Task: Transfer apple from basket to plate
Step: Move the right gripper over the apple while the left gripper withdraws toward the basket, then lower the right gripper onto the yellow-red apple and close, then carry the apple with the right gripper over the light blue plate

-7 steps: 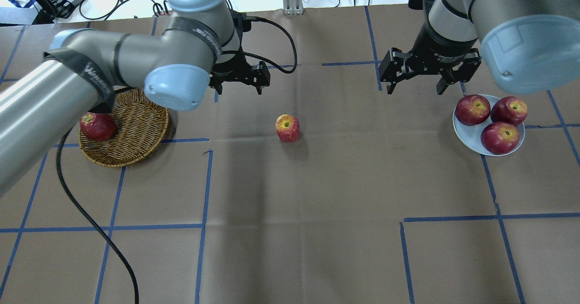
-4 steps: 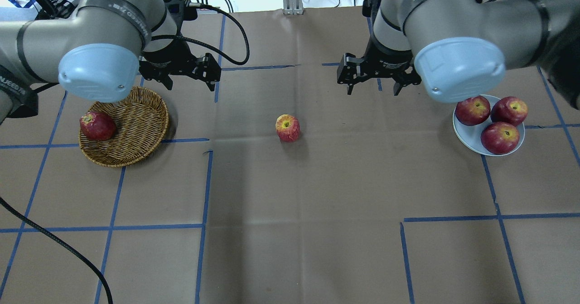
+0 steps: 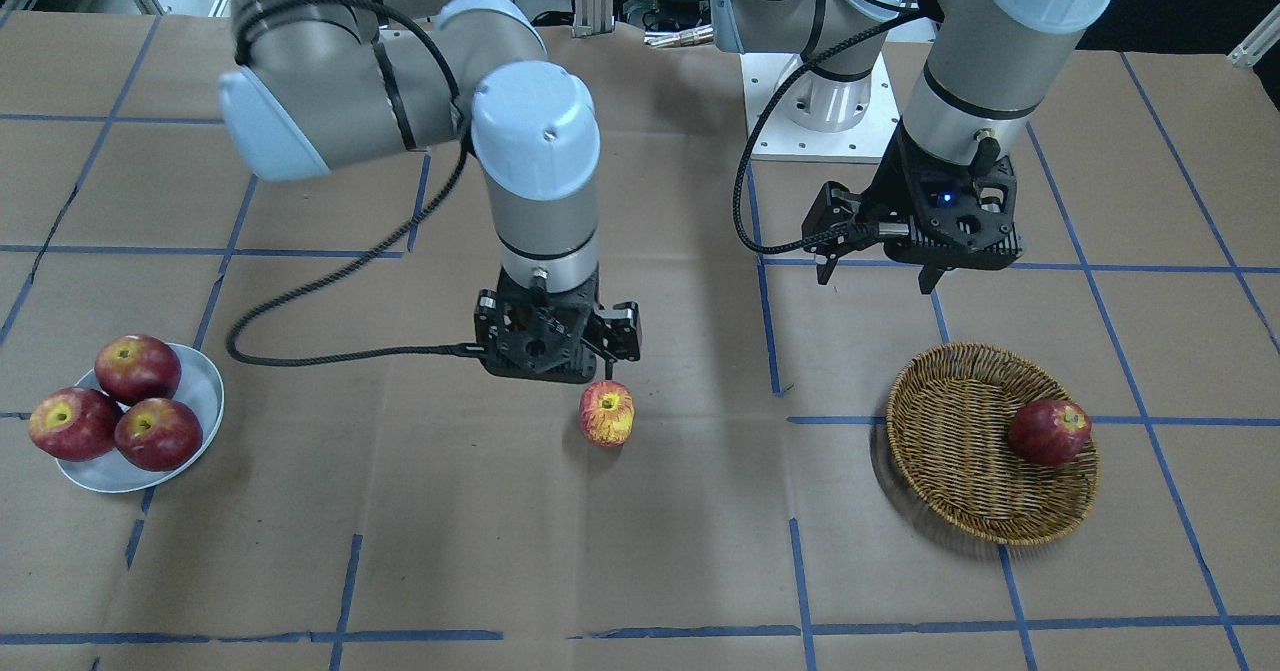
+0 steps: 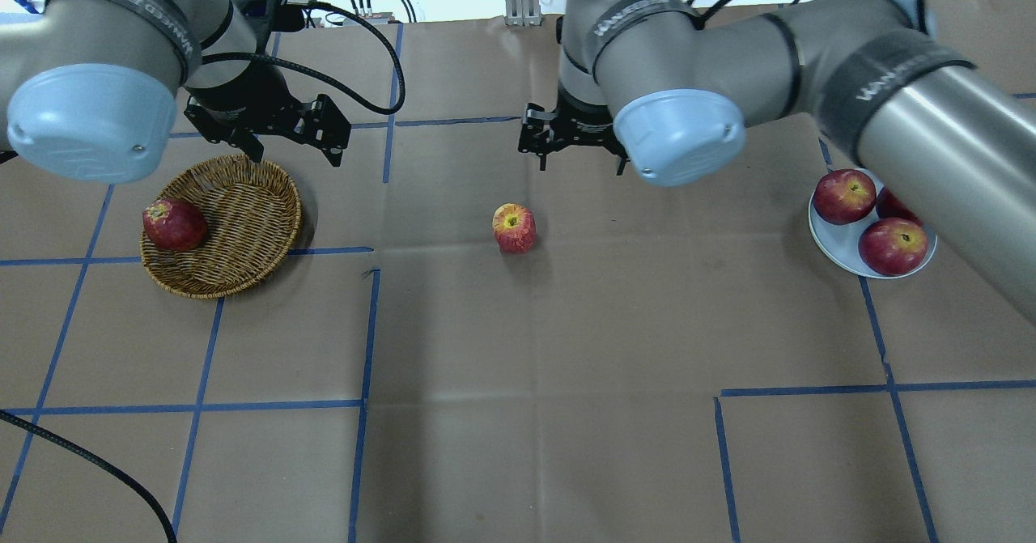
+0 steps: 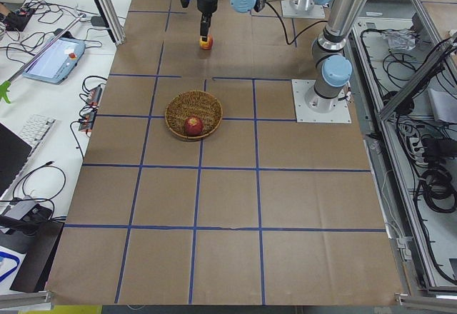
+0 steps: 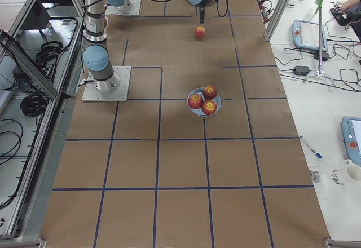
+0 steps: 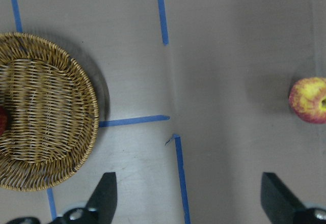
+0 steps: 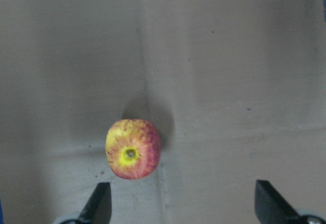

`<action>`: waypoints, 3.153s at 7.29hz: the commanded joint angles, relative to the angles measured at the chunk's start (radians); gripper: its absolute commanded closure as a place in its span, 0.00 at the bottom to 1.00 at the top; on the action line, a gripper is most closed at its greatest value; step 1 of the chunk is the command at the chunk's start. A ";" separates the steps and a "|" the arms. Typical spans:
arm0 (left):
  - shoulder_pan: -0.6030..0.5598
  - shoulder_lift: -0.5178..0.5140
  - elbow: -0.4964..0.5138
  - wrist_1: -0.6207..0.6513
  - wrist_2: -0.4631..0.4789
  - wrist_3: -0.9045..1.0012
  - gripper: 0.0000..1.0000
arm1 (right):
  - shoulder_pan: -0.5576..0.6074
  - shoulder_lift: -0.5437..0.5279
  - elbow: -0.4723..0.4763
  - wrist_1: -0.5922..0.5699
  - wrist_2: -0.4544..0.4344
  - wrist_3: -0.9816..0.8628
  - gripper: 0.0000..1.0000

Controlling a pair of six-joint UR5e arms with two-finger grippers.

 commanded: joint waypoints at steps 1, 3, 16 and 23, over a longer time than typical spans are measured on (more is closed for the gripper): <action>0.002 0.063 -0.001 0.000 -0.004 -0.011 0.01 | 0.047 0.143 -0.018 -0.114 -0.025 0.059 0.00; 0.009 0.051 0.008 0.010 -0.002 -0.011 0.01 | 0.047 0.168 -0.005 -0.117 -0.023 0.047 0.00; 0.006 0.036 -0.001 -0.040 -0.004 -0.063 0.01 | -0.225 -0.127 0.030 0.181 -0.017 -0.260 0.46; 0.004 0.023 -0.004 -0.069 0.005 -0.065 0.01 | -0.813 -0.300 0.269 0.120 -0.011 -1.008 0.47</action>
